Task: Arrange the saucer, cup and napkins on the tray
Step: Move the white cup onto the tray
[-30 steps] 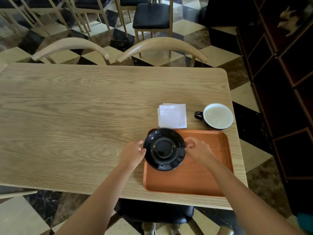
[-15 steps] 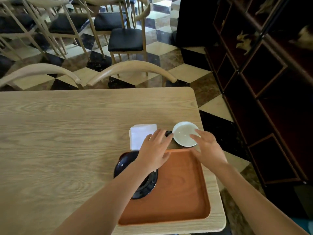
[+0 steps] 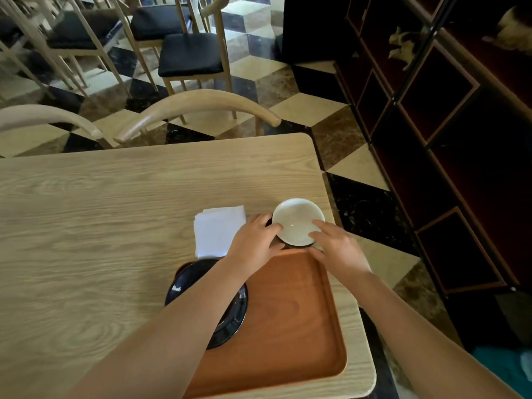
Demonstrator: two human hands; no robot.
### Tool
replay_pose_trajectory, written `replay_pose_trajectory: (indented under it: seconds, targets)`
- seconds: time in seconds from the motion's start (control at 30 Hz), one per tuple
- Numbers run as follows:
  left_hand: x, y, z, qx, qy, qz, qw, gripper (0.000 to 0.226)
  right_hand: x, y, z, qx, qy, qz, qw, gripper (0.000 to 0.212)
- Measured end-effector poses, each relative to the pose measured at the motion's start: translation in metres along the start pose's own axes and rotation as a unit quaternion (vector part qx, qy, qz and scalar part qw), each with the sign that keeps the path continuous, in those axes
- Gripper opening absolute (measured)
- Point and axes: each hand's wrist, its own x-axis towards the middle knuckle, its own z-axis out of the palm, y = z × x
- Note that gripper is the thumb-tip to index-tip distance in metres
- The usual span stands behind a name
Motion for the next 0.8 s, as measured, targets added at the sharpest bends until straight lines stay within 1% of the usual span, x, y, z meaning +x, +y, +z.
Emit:
replay_pose_trajectory:
  seconds: [0.13,0.27,0.4,0.5,0.6,0.67,0.7,0.8]
  targets:
    - [-0.012,0.004,-0.002,-0.025,0.064,0.03,0.997,0.029,-0.012,0.006,-0.009,0.024,0.037,-0.025,0.999,0.031]
    - [-0.038,0.011,0.0,-0.039,0.088,0.031,0.995,0.029,-0.033,0.002,-0.014,0.025,0.038,-0.043,0.998,0.033]
    - [-0.069,0.016,0.008,-0.045,0.089,0.012,0.995,0.028,-0.054,-0.006,-0.013,0.027,0.033,-0.067,0.997,0.034]
    - [-0.085,0.019,0.016,-0.054,0.079,-0.002,0.995,0.029,-0.064,-0.008,-0.008,0.008,0.051,-0.084,0.995,0.024]
    - [-0.093,0.022,0.021,-0.073,0.068,-0.017,0.995,0.03,-0.072,-0.009,-0.003,0.007,0.05,-0.088,0.995,0.032]
    - [-0.094,0.024,0.023,-0.084,0.067,-0.024,0.994,0.029,-0.074,-0.009,-0.001,0.001,0.061,-0.09,0.994,0.023]
    - [-0.094,0.025,0.024,-0.084,0.067,-0.025,0.994,0.028,-0.074,-0.009,0.0,0.0,0.064,-0.09,0.994,0.022]
    - [-0.09,0.026,0.023,-0.069,0.067,-0.02,0.995,0.028,-0.075,-0.009,0.001,0.001,0.058,-0.076,0.995,0.032]
